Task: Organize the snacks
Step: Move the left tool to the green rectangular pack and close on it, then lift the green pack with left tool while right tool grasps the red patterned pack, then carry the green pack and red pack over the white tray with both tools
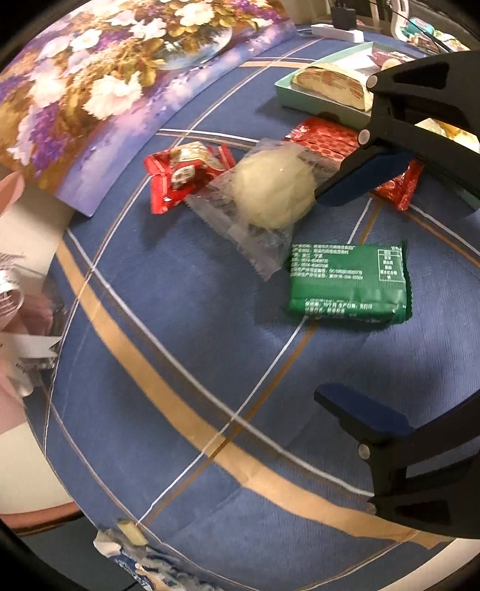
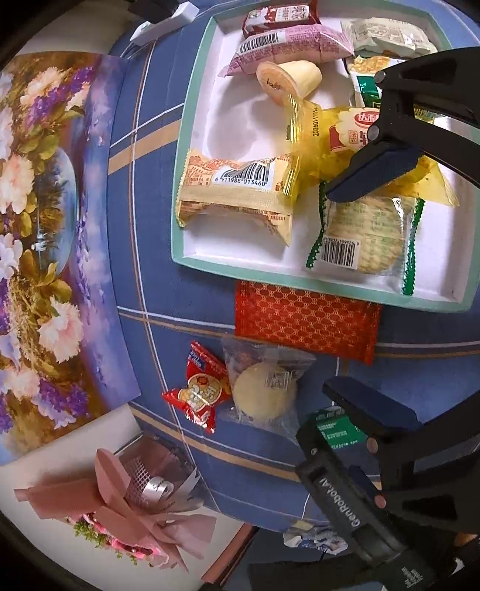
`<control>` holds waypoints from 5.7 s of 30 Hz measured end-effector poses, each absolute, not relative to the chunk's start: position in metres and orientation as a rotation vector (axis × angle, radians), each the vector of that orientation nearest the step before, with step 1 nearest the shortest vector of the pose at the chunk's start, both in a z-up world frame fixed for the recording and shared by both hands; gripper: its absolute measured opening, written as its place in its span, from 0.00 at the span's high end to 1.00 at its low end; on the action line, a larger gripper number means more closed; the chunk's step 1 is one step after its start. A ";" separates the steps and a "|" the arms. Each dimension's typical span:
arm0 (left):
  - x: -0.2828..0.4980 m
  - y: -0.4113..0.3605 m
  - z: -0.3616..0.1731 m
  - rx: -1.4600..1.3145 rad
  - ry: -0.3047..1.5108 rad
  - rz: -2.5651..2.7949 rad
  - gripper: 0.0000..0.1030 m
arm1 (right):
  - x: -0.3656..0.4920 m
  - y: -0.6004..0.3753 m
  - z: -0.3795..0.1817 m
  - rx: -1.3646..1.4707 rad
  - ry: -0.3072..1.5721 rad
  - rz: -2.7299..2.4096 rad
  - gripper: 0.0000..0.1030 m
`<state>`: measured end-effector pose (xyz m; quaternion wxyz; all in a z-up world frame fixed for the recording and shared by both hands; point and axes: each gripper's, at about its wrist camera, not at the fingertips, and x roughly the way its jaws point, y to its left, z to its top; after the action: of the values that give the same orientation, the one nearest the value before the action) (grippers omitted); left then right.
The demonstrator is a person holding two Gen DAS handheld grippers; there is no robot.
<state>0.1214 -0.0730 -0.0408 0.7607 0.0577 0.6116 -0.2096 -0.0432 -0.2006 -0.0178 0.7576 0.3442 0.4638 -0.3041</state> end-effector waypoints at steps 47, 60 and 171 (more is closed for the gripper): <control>0.135 -0.046 -0.040 0.028 1.359 -0.415 0.59 | 0.027 -0.180 -0.039 0.561 1.120 -0.564 0.40; 0.138 -0.051 -0.044 0.032 1.365 -0.418 0.59 | 0.031 -0.180 -0.043 0.502 1.190 -0.612 0.41; 0.117 -0.052 0.017 0.024 1.266 -0.545 0.59 | -0.045 -0.156 0.033 0.675 1.072 -0.642 0.54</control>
<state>0.1171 -0.0516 0.0170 0.7716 0.0111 0.5841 -0.2516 -0.0447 -0.1565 0.0327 0.7583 0.3098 0.4921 -0.2948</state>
